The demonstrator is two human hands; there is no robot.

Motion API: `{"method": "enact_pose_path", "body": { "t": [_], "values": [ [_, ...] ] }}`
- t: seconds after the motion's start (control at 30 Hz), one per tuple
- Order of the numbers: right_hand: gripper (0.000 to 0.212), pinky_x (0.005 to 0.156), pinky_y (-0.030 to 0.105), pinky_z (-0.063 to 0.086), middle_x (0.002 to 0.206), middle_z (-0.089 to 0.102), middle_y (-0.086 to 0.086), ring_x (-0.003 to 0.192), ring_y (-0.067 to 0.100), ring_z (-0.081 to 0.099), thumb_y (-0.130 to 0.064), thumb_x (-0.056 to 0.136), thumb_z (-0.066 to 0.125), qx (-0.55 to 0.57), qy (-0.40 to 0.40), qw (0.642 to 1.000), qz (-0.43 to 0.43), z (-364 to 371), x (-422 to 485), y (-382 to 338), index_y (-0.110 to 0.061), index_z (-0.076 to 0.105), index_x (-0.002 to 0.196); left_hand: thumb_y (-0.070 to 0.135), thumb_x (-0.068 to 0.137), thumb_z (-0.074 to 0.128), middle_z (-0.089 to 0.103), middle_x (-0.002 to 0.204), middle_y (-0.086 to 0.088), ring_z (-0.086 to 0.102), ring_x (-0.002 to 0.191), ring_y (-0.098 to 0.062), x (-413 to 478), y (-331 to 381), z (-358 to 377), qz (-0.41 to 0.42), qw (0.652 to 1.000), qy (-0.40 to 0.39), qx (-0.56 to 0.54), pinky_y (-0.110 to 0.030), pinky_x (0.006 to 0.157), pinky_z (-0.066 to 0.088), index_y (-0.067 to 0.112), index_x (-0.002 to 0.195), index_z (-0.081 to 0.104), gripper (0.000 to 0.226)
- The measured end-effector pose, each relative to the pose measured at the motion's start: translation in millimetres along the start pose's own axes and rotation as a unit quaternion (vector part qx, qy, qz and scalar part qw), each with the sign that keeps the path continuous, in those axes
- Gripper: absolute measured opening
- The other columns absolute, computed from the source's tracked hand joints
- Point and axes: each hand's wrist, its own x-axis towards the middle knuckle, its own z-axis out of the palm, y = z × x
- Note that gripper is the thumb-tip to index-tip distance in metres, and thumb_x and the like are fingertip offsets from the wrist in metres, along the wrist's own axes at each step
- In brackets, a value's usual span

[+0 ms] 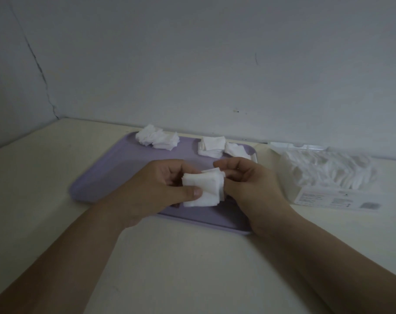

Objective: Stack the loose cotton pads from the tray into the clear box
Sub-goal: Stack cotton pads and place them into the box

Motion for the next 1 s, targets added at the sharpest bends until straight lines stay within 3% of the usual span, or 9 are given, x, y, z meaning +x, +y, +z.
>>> {"method": "enact_pose_path", "body": {
  "t": [0.23, 0.33, 0.4, 0.53, 0.67, 0.77, 0.87, 0.93, 1.0],
  "values": [
    [0.042, 0.083, 0.040, 0.057, 0.105, 0.074, 0.019, 0.090, 0.025, 0.069, 0.017, 0.086, 0.058, 0.032, -0.051, 0.998, -0.006, -1.3, 1.1, 0.2, -0.015, 0.072, 0.108, 0.006, 0.077, 0.087, 0.076, 0.081, -0.002, 0.063, 0.070, -0.013, 2.8, -1.8, 5.1, -0.003, 0.997, 0.081, 0.021, -0.025, 0.059, 0.053, 0.014, 0.093, 0.075, 0.022],
    [0.051, 0.079, 0.028, 0.057, 0.103, 0.072, 0.005, 0.092, 0.018, 0.069, 0.011, 0.071, 0.065, 0.073, -0.124, 0.990, -0.003, -4.3, -0.3, -0.3, -0.016, 0.068, 0.115, 0.006, 0.077, 0.088, 0.074, 0.082, -0.014, 0.060, 0.071, -0.015, 4.4, -5.6, 8.5, 0.014, 0.994, 0.108, 0.032, -0.025, 0.059, 0.051, 0.011, 0.094, 0.075, 0.023],
    [0.050, 0.084, 0.028, 0.057, 0.105, 0.072, 0.000, 0.094, 0.014, 0.068, 0.006, 0.074, 0.073, 0.019, -0.128, 0.991, -0.036, -3.3, -0.4, 3.2, -0.018, 0.066, 0.118, 0.009, 0.072, 0.092, 0.067, 0.080, -0.020, 0.056, 0.071, -0.016, 5.4, -6.4, 9.6, 0.021, 0.991, 0.119, 0.049, -0.030, 0.063, 0.050, 0.013, 0.098, 0.073, 0.032],
    [0.047, 0.089, 0.029, 0.053, 0.098, 0.073, -0.001, 0.094, 0.013, 0.068, -0.001, 0.074, 0.066, -0.043, -0.093, 0.992, -0.071, 1.8, -2.1, 3.0, -0.022, 0.066, 0.116, 0.020, 0.071, 0.093, 0.053, 0.067, 0.000, 0.048, 0.060, -0.011, 5.0, -3.2, 8.8, 0.006, 0.990, 0.084, 0.117, -0.027, 0.056, 0.040, 0.029, 0.114, 0.065, 0.053],
    [0.052, 0.103, 0.037, 0.052, 0.114, 0.073, -0.002, 0.111, 0.017, 0.069, -0.003, 0.075, 0.058, -0.118, -0.086, 0.985, -0.094, 4.5, -5.5, 1.4, -0.035, 0.065, 0.116, 0.035, 0.069, 0.091, 0.051, 0.064, 0.001, 0.040, 0.061, -0.012, 3.8, -6.1, 7.4, 0.020, 0.989, 0.044, 0.141, -0.032, 0.061, 0.031, 0.016, 0.092, 0.072, 0.036],
    [0.059, 0.097, 0.020, 0.051, 0.126, 0.066, 0.001, 0.115, 0.008, 0.065, 0.006, 0.080, 0.056, -0.160, -0.110, 0.976, -0.101, 7.3, -8.4, -1.5, -0.035, 0.057, 0.123, 0.029, 0.070, 0.093, 0.058, 0.062, 0.004, 0.045, 0.060, -0.011, 2.5, -5.4, 6.1, 0.014, 0.992, 0.031, 0.123, -0.029, 0.060, 0.033, 0.018, 0.092, 0.072, 0.032],
    [0.078, 0.079, 0.008, 0.049, 0.140, 0.054, 0.006, 0.106, -0.002, 0.063, 0.024, 0.084, 0.048, -0.177, -0.168, 0.966, -0.084, 8.0, -11.8, -2.5, -0.030, 0.044, 0.139, 0.028, 0.073, 0.090, 0.078, 0.083, -0.005, 0.071, 0.075, -0.023, 4.1, -4.3, 12.7, 0.017, 0.993, 0.012, 0.117, -0.046, 0.074, 0.059, 0.021, 0.101, 0.072, 0.034],
    [0.087, 0.079, 0.008, 0.048, 0.145, 0.050, 0.004, 0.107, -0.005, 0.061, 0.024, 0.080, 0.045, -0.183, -0.191, 0.961, -0.086, 10.7, -14.3, -2.4, -0.035, 0.038, 0.143, 0.025, 0.076, 0.085, 0.079, 0.092, -0.010, 0.075, 0.093, -0.035, 5.6, -6.1, 14.4, 0.025, 0.991, 0.015, 0.129, -0.059, 0.088, 0.058, 0.020, 0.104, 0.072, 0.031],
    [0.086, 0.087, 0.004, 0.043, 0.144, 0.048, 0.001, 0.114, -0.015, 0.056, 0.024, 0.080, 0.046, -0.186, -0.189, 0.959, -0.101, 11.7, -15.9, -1.9, -0.033, 0.035, 0.144, 0.024, 0.076, 0.081, 0.078, 0.090, -0.015, 0.072, 0.094, -0.041, 5.3, -5.8, 13.9, 0.026, 0.991, 0.031, 0.131, -0.063, 0.090, 0.056, 0.022, 0.101, 0.072, 0.026]
  ]
}}
